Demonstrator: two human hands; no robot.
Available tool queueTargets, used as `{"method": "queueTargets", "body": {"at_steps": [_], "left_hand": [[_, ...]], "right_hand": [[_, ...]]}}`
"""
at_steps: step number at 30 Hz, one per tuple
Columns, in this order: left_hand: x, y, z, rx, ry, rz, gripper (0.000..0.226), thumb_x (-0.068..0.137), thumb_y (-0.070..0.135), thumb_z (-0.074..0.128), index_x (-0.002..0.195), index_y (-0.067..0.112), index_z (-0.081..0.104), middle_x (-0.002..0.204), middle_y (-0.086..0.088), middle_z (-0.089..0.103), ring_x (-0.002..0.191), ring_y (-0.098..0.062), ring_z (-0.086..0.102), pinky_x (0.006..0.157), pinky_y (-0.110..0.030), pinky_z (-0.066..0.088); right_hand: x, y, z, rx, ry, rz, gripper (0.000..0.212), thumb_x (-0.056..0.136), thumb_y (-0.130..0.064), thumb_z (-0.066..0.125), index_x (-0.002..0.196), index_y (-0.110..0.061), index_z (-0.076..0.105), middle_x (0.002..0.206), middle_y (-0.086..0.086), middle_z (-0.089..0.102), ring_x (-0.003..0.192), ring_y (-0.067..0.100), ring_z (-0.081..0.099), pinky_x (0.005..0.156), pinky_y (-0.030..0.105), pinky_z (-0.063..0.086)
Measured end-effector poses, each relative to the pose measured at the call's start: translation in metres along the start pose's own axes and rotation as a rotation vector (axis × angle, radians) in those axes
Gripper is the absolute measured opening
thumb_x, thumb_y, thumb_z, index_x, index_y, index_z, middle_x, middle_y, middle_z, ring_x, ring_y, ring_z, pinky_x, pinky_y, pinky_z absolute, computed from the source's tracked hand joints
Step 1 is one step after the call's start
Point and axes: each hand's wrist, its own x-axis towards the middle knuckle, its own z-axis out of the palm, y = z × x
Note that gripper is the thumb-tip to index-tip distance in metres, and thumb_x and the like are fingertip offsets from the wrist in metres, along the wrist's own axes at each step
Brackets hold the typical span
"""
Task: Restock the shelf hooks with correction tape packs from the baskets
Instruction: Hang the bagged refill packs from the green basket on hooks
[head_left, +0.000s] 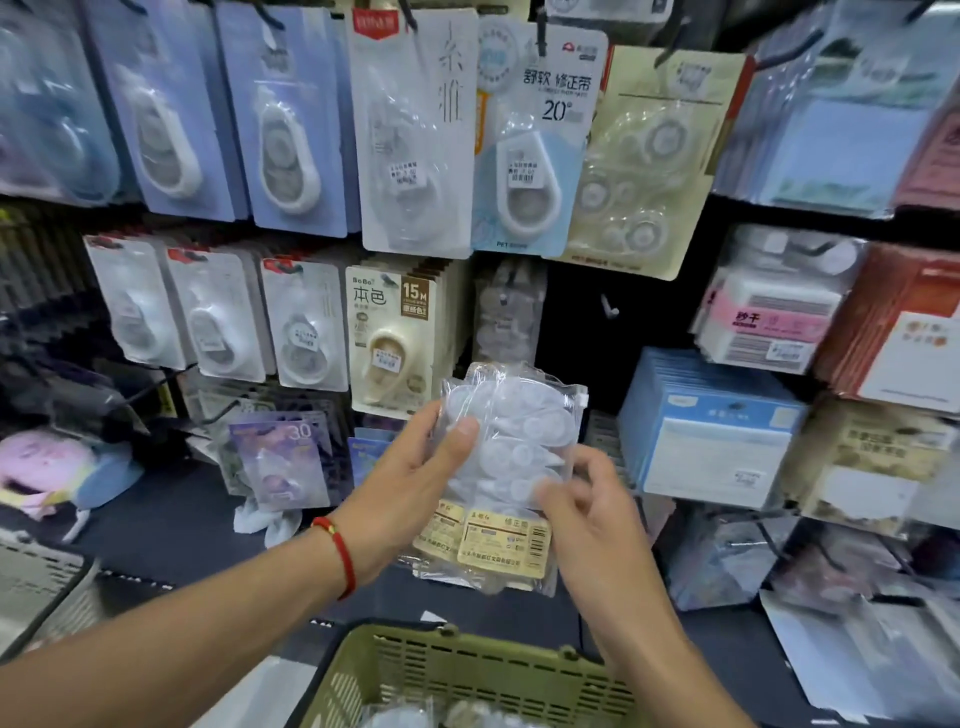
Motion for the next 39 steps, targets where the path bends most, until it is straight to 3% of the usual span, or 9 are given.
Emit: {"method": "queueTargets", "body": {"at_steps": [3, 7, 9, 12, 16, 21, 29, 36, 39], "left_hand": [[0.003, -0.005, -0.007, -0.026, 0.078, 0.036, 0.060, 0.094, 0.067, 0.058, 0.147, 0.041, 0.051, 0.145, 0.010, 0.064, 0.137, -0.015, 0.058, 0.117, -0.050, 0.044], [0.002, -0.003, -0.020, 0.001, 0.165, 0.047, 0.094, 0.079, 0.085, 0.058, 0.159, 0.040, 0.035, 0.148, 0.017, 0.060, 0.138, -0.001, 0.054, 0.122, -0.046, 0.039], [-0.001, 0.000, -0.029, 0.028, 0.198, 0.085, 0.090, 0.078, 0.086, 0.056, 0.155, 0.042, 0.040, 0.139, 0.023, 0.065, 0.130, 0.007, 0.057, 0.119, -0.041, 0.041], [-0.005, 0.003, -0.044, -0.002, 0.273, 0.114, 0.072, 0.081, 0.082, 0.057, 0.138, 0.038, 0.056, 0.132, 0.013, 0.071, 0.126, -0.007, 0.065, 0.115, -0.049, 0.047], [-0.007, 0.006, -0.061, 0.015, 0.296, 0.136, 0.049, 0.095, 0.074, 0.054, 0.136, 0.046, 0.057, 0.133, 0.019, 0.070, 0.126, -0.004, 0.065, 0.113, -0.048, 0.047], [-0.009, 0.008, -0.066, 0.010, 0.299, 0.122, 0.040, 0.098, 0.069, 0.053, 0.134, 0.051, 0.057, 0.131, 0.023, 0.070, 0.124, 0.000, 0.065, 0.114, -0.047, 0.045], [-0.008, 0.011, -0.065, -0.043, 0.293, 0.099, 0.063, 0.079, 0.086, 0.059, 0.132, 0.052, 0.059, 0.130, 0.013, 0.073, 0.124, -0.020, 0.069, 0.109, -0.058, 0.049], [-0.008, 0.011, -0.066, -0.045, 0.306, 0.104, 0.071, 0.076, 0.089, 0.059, 0.138, 0.053, 0.054, 0.135, 0.015, 0.070, 0.128, -0.018, 0.066, 0.112, -0.056, 0.047], [-0.008, 0.012, -0.067, -0.050, 0.311, 0.108, 0.070, 0.076, 0.088, 0.059, 0.137, 0.052, 0.055, 0.134, 0.017, 0.070, 0.129, -0.017, 0.065, 0.113, -0.055, 0.046]], "right_hand": [[0.020, -0.011, 0.012, -0.021, 0.031, -0.015, 0.017, 0.105, -0.038, 0.056, 0.113, -0.052, 0.053, 0.101, -0.008, 0.081, 0.091, 0.022, 0.078, 0.087, 0.059, 0.061], [0.047, -0.020, 0.020, -0.015, 0.074, -0.012, 0.017, 0.091, -0.059, 0.058, 0.099, -0.046, 0.055, 0.090, 0.002, 0.078, 0.080, 0.026, 0.076, 0.076, 0.058, 0.063], [0.056, -0.024, 0.022, 0.023, 0.088, 0.001, 0.019, 0.081, -0.057, 0.058, 0.092, -0.041, 0.056, 0.084, 0.007, 0.068, 0.074, 0.031, 0.064, 0.068, 0.052, 0.056], [0.069, -0.023, 0.021, 0.119, 0.147, 0.044, 0.015, 0.078, -0.043, 0.061, 0.089, -0.034, 0.061, 0.083, 0.003, 0.062, 0.077, 0.026, 0.056, 0.068, 0.048, 0.047], [0.084, -0.023, 0.019, 0.144, 0.185, 0.050, 0.025, 0.080, -0.038, 0.061, 0.091, -0.016, 0.063, 0.085, 0.008, 0.058, 0.080, 0.029, 0.054, 0.072, 0.049, 0.046], [0.095, -0.026, 0.019, 0.104, 0.222, -0.016, 0.026, 0.085, -0.051, 0.064, 0.090, -0.027, 0.071, 0.089, 0.001, 0.062, 0.086, 0.027, 0.059, 0.080, 0.048, 0.050], [0.101, -0.041, 0.016, -0.008, 0.183, -0.139, 0.011, 0.088, -0.034, 0.063, 0.095, -0.035, 0.071, 0.073, 0.007, 0.054, 0.067, 0.023, 0.046, 0.061, 0.043, 0.040], [0.114, -0.053, 0.024, -0.084, 0.209, -0.260, 0.013, 0.098, -0.024, 0.062, 0.094, -0.034, 0.069, 0.055, -0.005, 0.043, 0.050, 0.016, 0.034, 0.045, 0.028, 0.029], [0.121, -0.056, 0.030, -0.073, 0.220, -0.252, 0.012, 0.098, -0.027, 0.062, 0.093, -0.036, 0.069, 0.058, -0.005, 0.049, 0.055, 0.019, 0.040, 0.048, 0.032, 0.034]]}}
